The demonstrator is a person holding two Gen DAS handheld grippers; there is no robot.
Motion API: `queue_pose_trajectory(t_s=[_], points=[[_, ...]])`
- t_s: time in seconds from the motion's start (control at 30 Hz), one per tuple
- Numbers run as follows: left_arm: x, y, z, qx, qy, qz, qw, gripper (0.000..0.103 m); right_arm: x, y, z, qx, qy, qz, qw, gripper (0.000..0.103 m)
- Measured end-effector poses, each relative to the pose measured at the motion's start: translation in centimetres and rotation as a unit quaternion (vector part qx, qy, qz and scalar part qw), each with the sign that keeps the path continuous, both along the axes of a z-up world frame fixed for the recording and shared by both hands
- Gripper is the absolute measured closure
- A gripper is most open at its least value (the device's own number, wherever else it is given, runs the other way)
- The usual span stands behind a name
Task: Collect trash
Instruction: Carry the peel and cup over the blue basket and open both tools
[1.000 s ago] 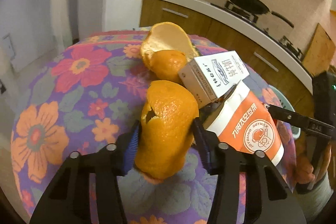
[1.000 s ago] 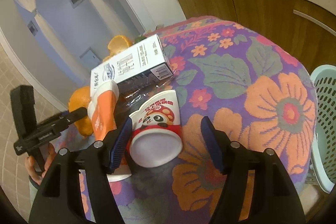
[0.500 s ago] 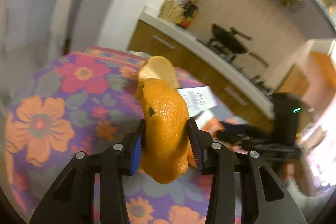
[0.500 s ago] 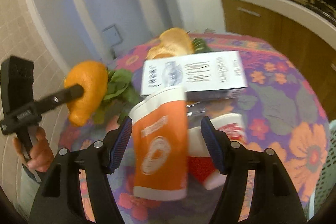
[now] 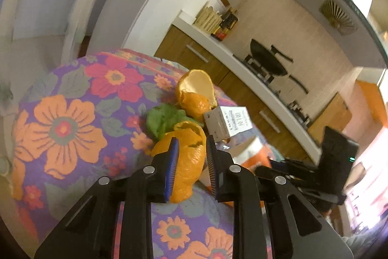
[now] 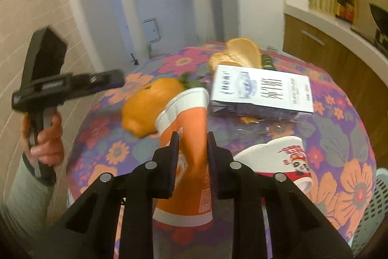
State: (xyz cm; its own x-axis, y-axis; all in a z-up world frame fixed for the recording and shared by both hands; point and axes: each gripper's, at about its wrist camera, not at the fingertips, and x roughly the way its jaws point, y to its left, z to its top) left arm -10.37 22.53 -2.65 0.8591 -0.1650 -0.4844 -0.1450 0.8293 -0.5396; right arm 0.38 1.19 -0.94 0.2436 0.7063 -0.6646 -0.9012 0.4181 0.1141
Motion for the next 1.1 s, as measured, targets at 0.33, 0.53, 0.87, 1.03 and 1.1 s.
queue_pose_trajectory(t_s=[0.33, 0.53, 0.87, 1.03, 1.1], points=[[2.0, 0.0, -1.8, 0.096, 0.081, 0.028, 0.9917, 0.033, -1.5, 1.0, -1.0, -0.015, 0.013, 0.015, 1.000, 0.082], [3.8, 0.2, -3.4, 0.089, 0.119, 0.012, 0.9889, 0.030, -1.5, 1.4, -1.2, -0.016, 0.022, 0.006, 1.000, 0.082], [2.1, -2.6, -1.3, 0.094, 0.079, -0.012, 0.9924, 0.080, -1.8, -0.4, 0.0, 0.012, 0.019, -0.005, 1.000, 0.084], [-0.2, -3.5, 2.3, 0.079, -0.002, -0.038, 0.9962, 0.080, -1.8, -3.3, 2.8, 0.055, 0.004, -0.028, 0.998, 0.084], [-0.6, -4.3, 3.8, 0.068, -0.032, -0.059, 0.9954, 0.080, -1.4, -4.5, 3.6, 0.071, 0.003, -0.038, 0.997, 0.084]])
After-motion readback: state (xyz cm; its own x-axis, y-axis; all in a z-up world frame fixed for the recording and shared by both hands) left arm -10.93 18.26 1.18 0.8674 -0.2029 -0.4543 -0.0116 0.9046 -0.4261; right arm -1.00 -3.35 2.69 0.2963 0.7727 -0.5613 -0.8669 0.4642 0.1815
